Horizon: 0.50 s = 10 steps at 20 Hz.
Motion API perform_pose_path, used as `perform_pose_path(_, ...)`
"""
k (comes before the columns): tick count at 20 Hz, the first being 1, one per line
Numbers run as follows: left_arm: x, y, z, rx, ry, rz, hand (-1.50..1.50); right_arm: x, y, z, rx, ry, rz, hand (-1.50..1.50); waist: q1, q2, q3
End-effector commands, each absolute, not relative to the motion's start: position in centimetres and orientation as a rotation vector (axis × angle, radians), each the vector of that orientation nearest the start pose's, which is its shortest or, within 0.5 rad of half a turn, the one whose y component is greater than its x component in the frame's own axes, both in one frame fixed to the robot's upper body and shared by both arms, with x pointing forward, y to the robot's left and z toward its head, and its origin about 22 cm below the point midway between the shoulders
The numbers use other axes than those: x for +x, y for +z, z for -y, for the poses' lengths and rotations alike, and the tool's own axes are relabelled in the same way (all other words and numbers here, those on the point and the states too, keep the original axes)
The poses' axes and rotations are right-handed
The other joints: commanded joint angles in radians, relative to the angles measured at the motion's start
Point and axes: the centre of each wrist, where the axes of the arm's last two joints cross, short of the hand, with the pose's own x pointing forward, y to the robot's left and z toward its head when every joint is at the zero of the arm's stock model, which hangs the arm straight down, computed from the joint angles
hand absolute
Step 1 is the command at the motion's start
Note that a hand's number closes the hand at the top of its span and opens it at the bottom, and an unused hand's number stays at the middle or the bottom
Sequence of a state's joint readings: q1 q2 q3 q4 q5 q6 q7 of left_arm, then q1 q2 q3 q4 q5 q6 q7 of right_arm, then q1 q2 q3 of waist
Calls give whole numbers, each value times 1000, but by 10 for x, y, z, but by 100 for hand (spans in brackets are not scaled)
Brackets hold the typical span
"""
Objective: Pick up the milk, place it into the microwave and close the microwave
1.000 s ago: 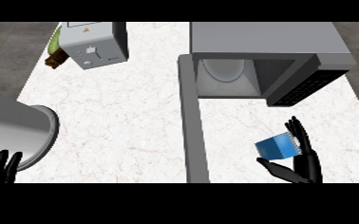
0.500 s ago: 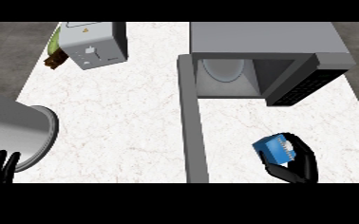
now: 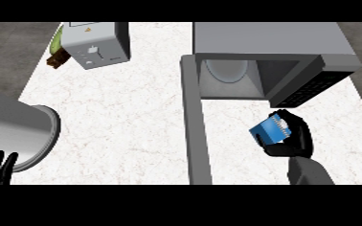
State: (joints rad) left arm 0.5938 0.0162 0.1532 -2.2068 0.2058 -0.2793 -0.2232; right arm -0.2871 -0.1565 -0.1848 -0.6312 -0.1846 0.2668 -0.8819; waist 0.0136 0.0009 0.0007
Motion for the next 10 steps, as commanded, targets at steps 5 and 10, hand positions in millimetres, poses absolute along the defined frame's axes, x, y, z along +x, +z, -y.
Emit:
perform_pose_path(5, 90, 63, -308, 77, 64, 1904, -150, 266, -103, 274, 321, -10, 1871, 150, -16, -4, -2)
perform_pose_path(10, 74, 61, -317, 77, 85, 1905, -150, 242, -73, 249, 328, 37, 1838, 150, -24, -8, -3)
